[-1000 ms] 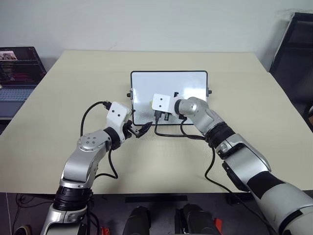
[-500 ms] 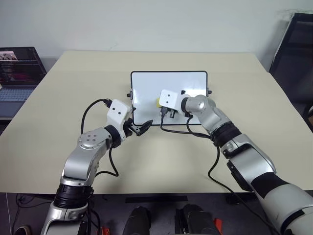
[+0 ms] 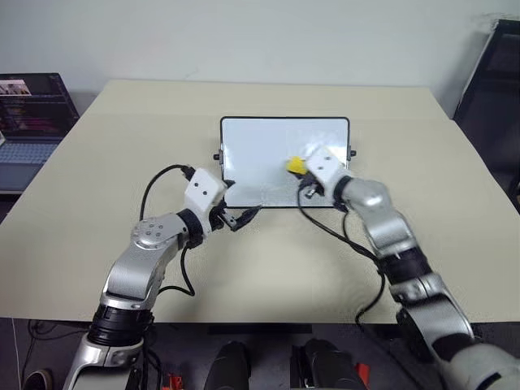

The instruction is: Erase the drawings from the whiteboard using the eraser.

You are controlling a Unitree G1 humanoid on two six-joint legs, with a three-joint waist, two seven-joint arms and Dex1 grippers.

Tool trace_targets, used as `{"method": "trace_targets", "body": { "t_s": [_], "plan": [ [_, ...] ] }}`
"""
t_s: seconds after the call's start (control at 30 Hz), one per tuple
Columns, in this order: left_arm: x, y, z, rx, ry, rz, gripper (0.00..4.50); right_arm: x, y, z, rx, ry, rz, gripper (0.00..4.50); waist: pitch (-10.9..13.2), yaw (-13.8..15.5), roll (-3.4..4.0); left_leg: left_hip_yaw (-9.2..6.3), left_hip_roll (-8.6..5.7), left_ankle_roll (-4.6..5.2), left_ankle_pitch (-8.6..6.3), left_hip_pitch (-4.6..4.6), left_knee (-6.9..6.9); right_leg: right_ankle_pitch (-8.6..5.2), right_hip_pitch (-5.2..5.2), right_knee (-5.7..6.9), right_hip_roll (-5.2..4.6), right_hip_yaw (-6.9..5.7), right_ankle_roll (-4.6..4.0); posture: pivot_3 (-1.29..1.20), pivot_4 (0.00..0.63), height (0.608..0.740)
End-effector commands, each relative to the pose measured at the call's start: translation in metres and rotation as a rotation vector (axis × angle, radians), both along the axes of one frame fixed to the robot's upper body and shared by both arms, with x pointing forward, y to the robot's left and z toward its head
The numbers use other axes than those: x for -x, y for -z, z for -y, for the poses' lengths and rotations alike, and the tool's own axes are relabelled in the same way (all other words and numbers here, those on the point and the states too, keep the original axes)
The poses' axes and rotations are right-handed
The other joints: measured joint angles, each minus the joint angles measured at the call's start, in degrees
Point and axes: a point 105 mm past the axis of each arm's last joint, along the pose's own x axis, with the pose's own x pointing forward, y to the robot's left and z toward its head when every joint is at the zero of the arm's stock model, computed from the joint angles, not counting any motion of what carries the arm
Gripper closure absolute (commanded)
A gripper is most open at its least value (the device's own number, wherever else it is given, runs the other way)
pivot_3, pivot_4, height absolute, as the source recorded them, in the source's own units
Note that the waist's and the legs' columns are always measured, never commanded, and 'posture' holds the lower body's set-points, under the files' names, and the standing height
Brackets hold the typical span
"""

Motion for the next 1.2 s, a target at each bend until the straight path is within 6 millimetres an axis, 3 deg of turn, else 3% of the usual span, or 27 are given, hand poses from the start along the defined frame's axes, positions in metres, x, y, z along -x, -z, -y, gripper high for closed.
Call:
{"method": "trace_targets", "body": {
  "t_s": [0.03, 0.17, 0.33, 0.53, 0.87, 1.2],
  "plan": [
    [0.009, -0.004, 0.022, -0.042, 0.168, 0.050, 0.00, 0.035, -0.015, 0.043, -0.152, 0.179, 0.001, 3.38, 0.00, 0.23, 0.03, -0.05, -0.01, -0.01, 0.00, -0.15, 0.00, 0.00, 0.00, -0.16, 0.00, -0.15, 0.00, 0.00, 0.150, 0.740],
    [0.008, 0.005, 0.042, -0.104, 0.329, 0.055, 0.00, 0.059, 0.015, 0.066, -0.168, 0.294, -0.079, 3.38, 0.01, -0.03, 0.04, 0.02, -0.05, 0.00, -0.01, -0.18, 0.05, 0.00, 0.01, -0.25, 0.01, -0.13, 0.02, 0.00, 0.150, 0.740],
    [0.004, 0.002, 0.072, -0.121, 0.531, 0.075, 0.00, 0.063, 0.038, 0.086, -0.175, 0.448, -0.134, 3.38, 0.03, -0.45, 0.08, 0.24, -0.05, 0.02, 0.00, -0.11, 0.09, -0.09, 0.02, -0.23, 0.11, -0.09, 0.21, 0.00, 0.150, 0.740],
    [-0.002, -0.001, 0.095, -0.142, 0.657, 0.101, 0.00, 0.060, 0.049, 0.098, -0.240, 0.558, -0.170, 3.38, 0.03, -0.42, 0.08, 0.20, -0.06, 0.03, 0.00, -0.17, 0.11, -0.12, 0.02, -0.25, 0.38, -0.01, 0.29, 0.00, 0.150, 0.740],
    [0.001, 0.002, 0.111, -0.145, 0.718, 0.120, 0.00, 0.055, 0.061, 0.113, -0.286, 0.621, -0.224, 3.38, 0.03, -0.29, 0.08, 0.17, -0.06, 0.05, -0.01, -0.20, 0.11, 0.00, 0.02, -0.26, 0.36, -0.01, 0.09, 0.00, 0.150, 0.740],
    [0.004, 0.004, 0.112, -0.138, 0.707, 0.123, 0.00, 0.049, 0.060, 0.121, -0.369, 0.649, -0.219, 0.03, 0.03, -0.30, 0.09, 0.17, -0.05, 0.05, -0.01, -0.20, 0.11, 0.01, 0.02, -0.24, 0.37, -0.01, 0.07, 0.00, 0.150, 0.740]
  ]
}}
